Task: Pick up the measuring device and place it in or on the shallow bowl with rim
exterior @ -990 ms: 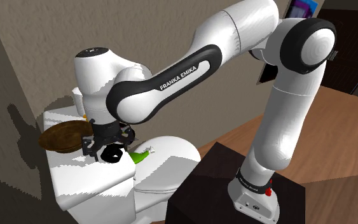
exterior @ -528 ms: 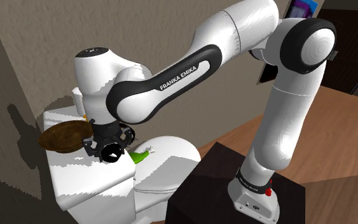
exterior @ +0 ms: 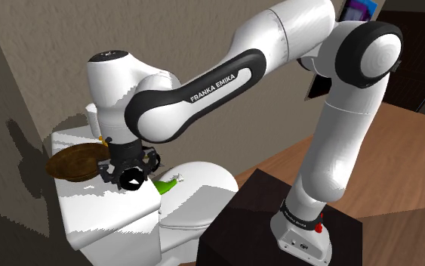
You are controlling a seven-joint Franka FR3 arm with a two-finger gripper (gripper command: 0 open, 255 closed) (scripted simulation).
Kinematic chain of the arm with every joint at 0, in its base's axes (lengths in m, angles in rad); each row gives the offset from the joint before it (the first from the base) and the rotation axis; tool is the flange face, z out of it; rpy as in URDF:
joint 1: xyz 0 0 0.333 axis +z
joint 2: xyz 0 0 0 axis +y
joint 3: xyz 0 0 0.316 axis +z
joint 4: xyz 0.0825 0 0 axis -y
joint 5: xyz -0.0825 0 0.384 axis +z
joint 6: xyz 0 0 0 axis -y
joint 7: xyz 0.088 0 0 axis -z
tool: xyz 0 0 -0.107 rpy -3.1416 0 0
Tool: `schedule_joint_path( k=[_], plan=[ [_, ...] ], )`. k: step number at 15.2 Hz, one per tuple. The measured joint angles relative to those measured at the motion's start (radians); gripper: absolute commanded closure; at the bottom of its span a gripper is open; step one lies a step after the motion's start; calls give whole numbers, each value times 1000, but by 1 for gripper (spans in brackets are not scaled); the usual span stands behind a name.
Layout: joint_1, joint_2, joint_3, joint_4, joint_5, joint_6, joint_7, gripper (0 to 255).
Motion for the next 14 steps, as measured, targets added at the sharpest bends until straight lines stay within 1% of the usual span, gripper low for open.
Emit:
schedule_joint_path(
  k=[14],
  plan=[
    [-8,-60,0,131,49,-176,-43,255]
  ],
)
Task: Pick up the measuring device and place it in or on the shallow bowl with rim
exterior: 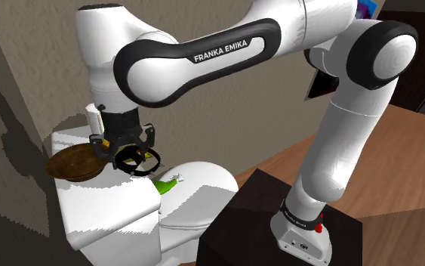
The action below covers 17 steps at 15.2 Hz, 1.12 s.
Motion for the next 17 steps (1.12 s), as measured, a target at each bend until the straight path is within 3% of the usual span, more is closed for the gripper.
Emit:
schedule_joint_path(
  k=[6,9,12,17],
  plan=[
    [-1,-16,0,64,12,-77,-9,255],
    [9,75,2,171,-44,-112,10,255],
    [36,214,-7,334,-126,-166,25,255],
    [145,477,-46,695,-260,-296,29,255]
  ],
)
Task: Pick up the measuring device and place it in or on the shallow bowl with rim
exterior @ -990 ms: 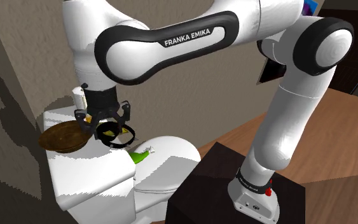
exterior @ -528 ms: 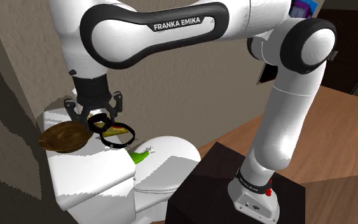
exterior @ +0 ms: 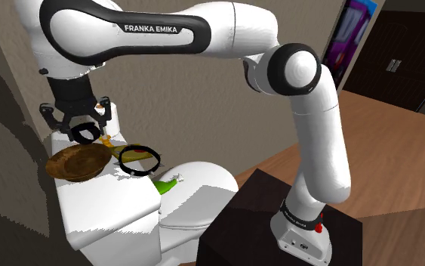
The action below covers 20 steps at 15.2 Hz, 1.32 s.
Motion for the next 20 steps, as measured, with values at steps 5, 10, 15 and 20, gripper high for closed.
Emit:
schedule_joint_path(
  k=[5,10,15,20],
  plan=[
    [175,297,-71,503,-103,-190,-59,255],
    [127,257,-58,356,-92,-95,-38,255],
    [86,226,-50,224,-85,-3,-19,255],
    [68,219,-49,160,-84,50,-11,255]
  ],
)
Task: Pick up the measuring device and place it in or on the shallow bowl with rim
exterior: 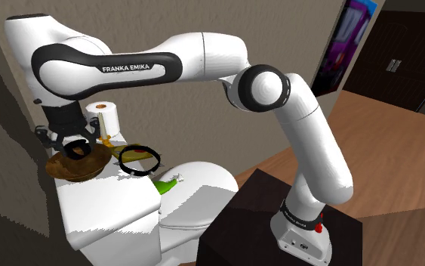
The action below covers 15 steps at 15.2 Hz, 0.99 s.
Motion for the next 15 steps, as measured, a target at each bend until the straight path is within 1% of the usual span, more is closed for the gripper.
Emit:
schedule_joint_path(
  k=[5,6,12,14,15],
  plan=[
    [-1,0,0,-3,0,3,0,255],
    [-1,0,0,-3,0,3,0,0],
    [-1,0,0,-3,0,3,0,0],
    [8,0,0,35,1,-31,-7,0],
    [25,9,-2,86,-1,-69,-12,0]
  ],
)
